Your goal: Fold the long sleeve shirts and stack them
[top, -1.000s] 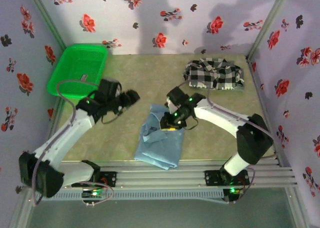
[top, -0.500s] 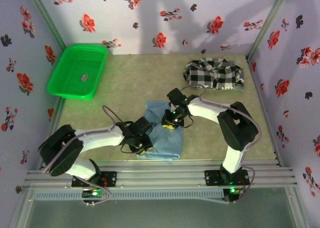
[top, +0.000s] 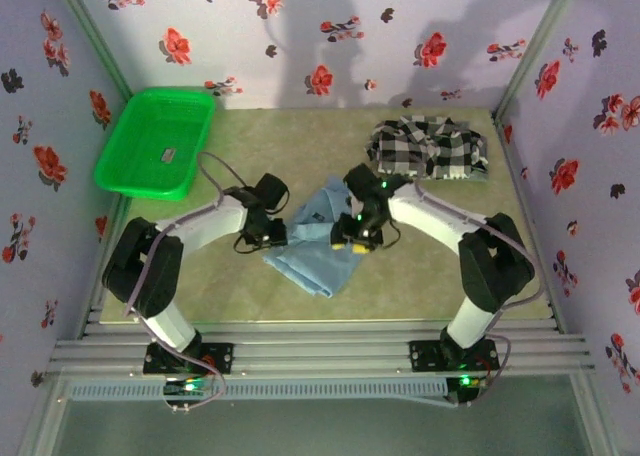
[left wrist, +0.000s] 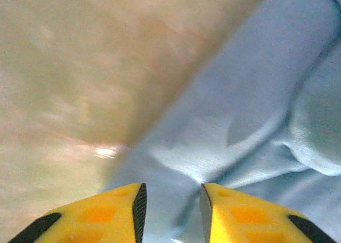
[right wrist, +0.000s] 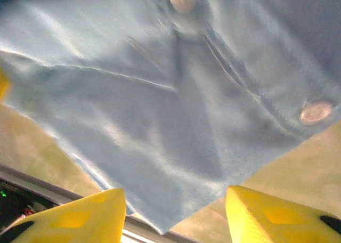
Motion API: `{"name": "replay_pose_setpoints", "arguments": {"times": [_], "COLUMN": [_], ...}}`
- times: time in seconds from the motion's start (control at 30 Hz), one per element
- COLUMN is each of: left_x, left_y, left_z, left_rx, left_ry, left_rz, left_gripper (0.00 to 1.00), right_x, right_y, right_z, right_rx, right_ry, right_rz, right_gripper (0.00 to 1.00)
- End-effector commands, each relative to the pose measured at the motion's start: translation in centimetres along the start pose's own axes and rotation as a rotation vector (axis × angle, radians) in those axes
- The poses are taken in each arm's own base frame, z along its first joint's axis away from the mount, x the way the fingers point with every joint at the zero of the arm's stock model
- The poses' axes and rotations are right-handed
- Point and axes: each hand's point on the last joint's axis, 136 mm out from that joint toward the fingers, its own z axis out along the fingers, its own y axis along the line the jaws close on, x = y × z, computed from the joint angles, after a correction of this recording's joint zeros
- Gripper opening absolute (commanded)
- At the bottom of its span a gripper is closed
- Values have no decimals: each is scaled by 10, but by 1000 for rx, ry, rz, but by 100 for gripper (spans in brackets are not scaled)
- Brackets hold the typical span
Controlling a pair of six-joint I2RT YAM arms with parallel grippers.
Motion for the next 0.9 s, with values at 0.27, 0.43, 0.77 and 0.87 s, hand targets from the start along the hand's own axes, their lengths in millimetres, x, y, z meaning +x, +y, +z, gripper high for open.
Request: {"name": "replay_pose_setpoints", "arguments": {"times": [0.27,0.43,0.77,0.87], "left_x": [-50,3,58,63], "left_y": [-39,-64,-60,-52], "left_z": [-99,-91,-25,-12], "left_rx": [243,465,487,461], "left_ry": [-269,-209,-165,-161], "left_rz": [10,-283,-522,-542], "left_gripper": [74,84,87,87], "right_x": [-142,-170,-170,-170], "right_y": [-58,-47,-49,-60], "right_z": [-53,-35,10,17], "right_rx": [259,166,38,77], "right_ry": [-275,-288,-202,-188], "right_rz": [-418,-524,-529,-532], "right_gripper": [82,85,93,93]}}
